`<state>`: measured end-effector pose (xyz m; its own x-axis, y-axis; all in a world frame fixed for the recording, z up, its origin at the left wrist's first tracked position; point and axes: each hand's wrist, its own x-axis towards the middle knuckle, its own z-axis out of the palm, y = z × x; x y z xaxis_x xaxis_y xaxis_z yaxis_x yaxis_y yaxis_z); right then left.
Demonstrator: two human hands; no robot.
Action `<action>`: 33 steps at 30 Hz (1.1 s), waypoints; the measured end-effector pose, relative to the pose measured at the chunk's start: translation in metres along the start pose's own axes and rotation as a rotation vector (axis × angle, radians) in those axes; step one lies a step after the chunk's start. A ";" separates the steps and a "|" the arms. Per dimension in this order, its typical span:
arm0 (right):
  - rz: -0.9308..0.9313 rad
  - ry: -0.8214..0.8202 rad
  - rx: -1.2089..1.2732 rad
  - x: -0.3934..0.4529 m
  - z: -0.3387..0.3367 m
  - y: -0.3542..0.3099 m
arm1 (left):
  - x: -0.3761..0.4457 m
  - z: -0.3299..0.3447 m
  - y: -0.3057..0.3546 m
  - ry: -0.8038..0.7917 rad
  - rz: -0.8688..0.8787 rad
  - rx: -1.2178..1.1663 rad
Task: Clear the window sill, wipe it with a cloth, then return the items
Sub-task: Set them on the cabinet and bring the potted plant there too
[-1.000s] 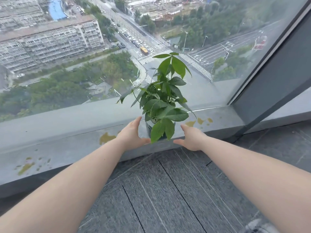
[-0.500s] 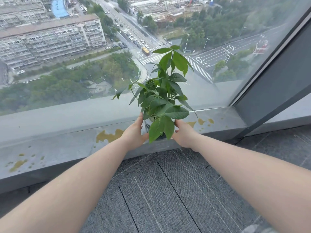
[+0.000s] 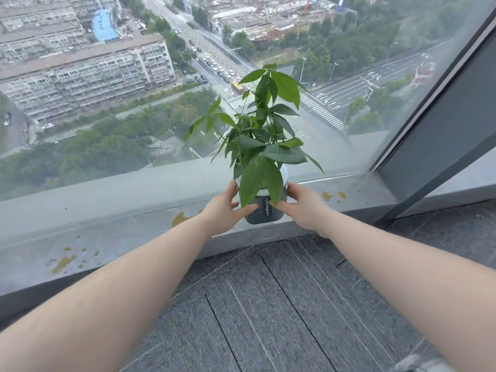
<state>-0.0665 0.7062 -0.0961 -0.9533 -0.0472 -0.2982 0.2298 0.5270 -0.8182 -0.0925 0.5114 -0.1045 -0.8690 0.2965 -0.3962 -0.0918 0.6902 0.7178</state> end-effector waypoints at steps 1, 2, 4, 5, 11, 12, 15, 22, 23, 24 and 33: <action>0.001 0.002 0.011 -0.004 0.000 -0.004 | -0.005 -0.004 0.003 -0.003 0.000 -0.011; 0.001 0.002 0.011 -0.009 -0.001 -0.010 | -0.013 -0.009 0.009 -0.012 -0.001 -0.027; 0.022 -0.009 0.013 -0.022 -0.005 -0.025 | -0.032 -0.022 0.022 -0.034 -0.010 -0.055; 0.032 -0.021 0.018 -0.029 -0.008 -0.035 | -0.042 -0.030 0.031 -0.042 -0.022 -0.065; 0.067 -0.043 -0.010 -0.079 -0.054 -0.127 | -0.103 -0.094 0.105 -0.066 -0.052 -0.066; 0.069 -0.042 -0.015 -0.087 -0.063 -0.147 | -0.114 -0.107 0.121 -0.069 -0.041 -0.074; 0.064 -0.026 -0.022 -0.113 -0.091 -0.208 | -0.148 -0.155 0.167 -0.084 -0.033 -0.083; 0.009 0.005 -0.072 -0.179 -0.156 -0.381 | -0.244 -0.279 0.276 -0.031 0.028 -0.040; 0.007 0.010 -0.086 -0.192 -0.164 -0.406 | -0.259 -0.296 0.290 -0.019 0.033 -0.036; 0.001 0.013 -0.091 -0.205 -0.172 -0.430 | -0.276 -0.312 0.306 -0.007 0.041 -0.031; -0.181 0.047 -0.241 -0.304 -0.222 -0.601 | -0.419 -0.421 0.406 0.173 0.111 -0.016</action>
<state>0.0417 0.5917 0.5954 -0.9839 -0.1221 -0.1302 0.0076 0.6999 -0.7142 0.0296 0.3894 0.5939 -0.9445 0.2515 -0.2113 0.0024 0.6486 0.7611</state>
